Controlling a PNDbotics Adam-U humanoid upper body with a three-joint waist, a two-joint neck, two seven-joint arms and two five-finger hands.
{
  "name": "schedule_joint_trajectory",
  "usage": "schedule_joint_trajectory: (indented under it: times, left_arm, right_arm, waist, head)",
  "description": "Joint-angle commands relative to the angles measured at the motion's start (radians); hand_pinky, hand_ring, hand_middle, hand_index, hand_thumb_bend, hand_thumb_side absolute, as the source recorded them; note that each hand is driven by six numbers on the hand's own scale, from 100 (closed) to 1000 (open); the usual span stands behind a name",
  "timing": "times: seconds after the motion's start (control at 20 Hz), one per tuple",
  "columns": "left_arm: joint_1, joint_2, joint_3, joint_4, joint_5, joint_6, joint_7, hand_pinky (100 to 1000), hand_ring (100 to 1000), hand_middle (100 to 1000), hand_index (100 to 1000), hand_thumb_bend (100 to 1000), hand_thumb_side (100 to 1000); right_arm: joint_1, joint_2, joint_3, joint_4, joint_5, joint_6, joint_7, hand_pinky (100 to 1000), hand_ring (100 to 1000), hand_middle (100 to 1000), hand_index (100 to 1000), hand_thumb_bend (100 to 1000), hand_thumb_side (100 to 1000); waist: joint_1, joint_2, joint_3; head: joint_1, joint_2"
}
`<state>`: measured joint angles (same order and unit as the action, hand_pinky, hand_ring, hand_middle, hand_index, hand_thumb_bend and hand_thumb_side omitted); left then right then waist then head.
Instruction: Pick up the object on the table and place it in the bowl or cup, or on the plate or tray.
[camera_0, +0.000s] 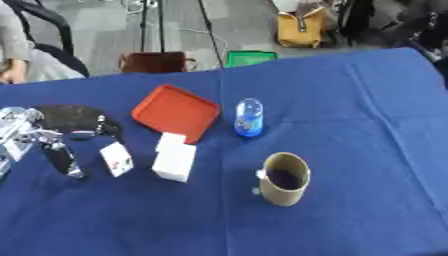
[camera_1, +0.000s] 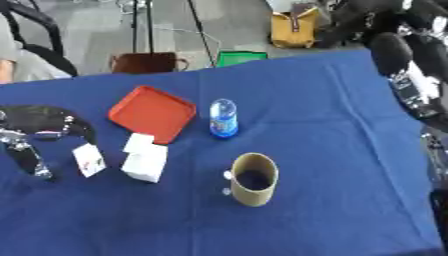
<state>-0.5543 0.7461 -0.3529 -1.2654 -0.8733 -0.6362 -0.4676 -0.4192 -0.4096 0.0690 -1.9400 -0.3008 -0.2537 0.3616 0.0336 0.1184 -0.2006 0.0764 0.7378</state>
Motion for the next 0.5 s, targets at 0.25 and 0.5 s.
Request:
schedule_joint_trajectory:
  times: [0.25, 0.5]
  left_arm:
    - [-0.025, 0.007, 0.013, 0.005, -0.020, -0.151, -0.112, 874, 817, 784, 828, 661, 137]
    - [-0.024, 0.006, 0.013, 0.012, -0.028, -0.154, -0.105, 872, 811, 777, 814, 650, 130]
  right_arm:
    - [-0.016, -0.018, -0.002, -0.007, -0.007, -0.001, 0.005, 761, 660, 701, 795, 240, 526]
    - [-0.017, -0.018, -0.002, -0.008, -0.006, -0.002, 0.006, 761, 660, 701, 795, 239, 526]
  waist:
    - [0.000, -0.006, -0.006]
    - [0.002, -0.002, -0.011]
  head:
    - [0.001, 0.003]
    - [0.000, 0.002]
